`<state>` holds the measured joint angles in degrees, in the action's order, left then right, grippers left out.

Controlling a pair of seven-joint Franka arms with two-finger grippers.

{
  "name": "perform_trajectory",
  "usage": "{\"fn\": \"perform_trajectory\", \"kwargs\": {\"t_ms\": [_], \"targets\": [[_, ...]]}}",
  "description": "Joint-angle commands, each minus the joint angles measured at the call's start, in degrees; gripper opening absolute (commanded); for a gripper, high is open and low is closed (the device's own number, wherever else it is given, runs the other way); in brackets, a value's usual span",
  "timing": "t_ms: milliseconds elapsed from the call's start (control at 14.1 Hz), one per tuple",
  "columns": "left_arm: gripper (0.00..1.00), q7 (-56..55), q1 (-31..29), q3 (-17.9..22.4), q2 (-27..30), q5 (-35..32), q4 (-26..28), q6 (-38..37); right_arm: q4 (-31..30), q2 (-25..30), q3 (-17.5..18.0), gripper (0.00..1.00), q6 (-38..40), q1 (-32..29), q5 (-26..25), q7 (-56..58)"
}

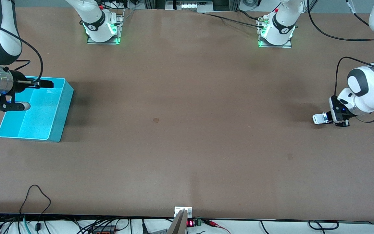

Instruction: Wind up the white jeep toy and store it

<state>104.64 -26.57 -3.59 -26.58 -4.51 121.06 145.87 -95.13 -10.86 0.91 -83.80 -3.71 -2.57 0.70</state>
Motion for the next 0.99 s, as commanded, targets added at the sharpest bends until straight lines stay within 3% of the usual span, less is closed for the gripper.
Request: {"fn": "perform_trajectory", "kwargs": {"t_ms": [0, 71, 142, 212, 567, 921], "targets": [[0.24, 2.06, -1.73, -0.37, -7.61, -1.46, -2.14, 2.22, 0.56, -0.04, 0.41, 1.00, 1.09, -0.51, -0.51, 0.27], [0.40, 2.06, -1.73, -0.54, -7.09, -1.46, -2.14, 1.87, 0.56, -0.04, 0.41, 1.00, 1.09, -0.51, -0.51, 0.27], [0.82, 2.06, -1.73, -1.41, -6.21, -1.38, -2.14, 1.70, 0.56, -0.04, 0.41, 1.00, 1.09, -0.51, -0.51, 0.27], [1.00, 2.06, -1.81, -2.47, -4.55, -1.38, -2.06, 0.74, 0.56, -0.04, 0.41, 1.00, 1.09, -0.51, -0.51, 0.01], [1.00, 1.88, -1.64, -8.97, 6.96, -1.38, -2.14, -13.22, 0.56, -0.04, 0.41, 1.00, 1.18, -0.34, -0.51, -0.17], [1.00, 1.44, -1.38, -14.25, 13.04, -0.94, -1.79, -20.27, 0.47, -0.04, 0.41, 1.00, 1.18, -0.43, -0.51, -0.08]]}}
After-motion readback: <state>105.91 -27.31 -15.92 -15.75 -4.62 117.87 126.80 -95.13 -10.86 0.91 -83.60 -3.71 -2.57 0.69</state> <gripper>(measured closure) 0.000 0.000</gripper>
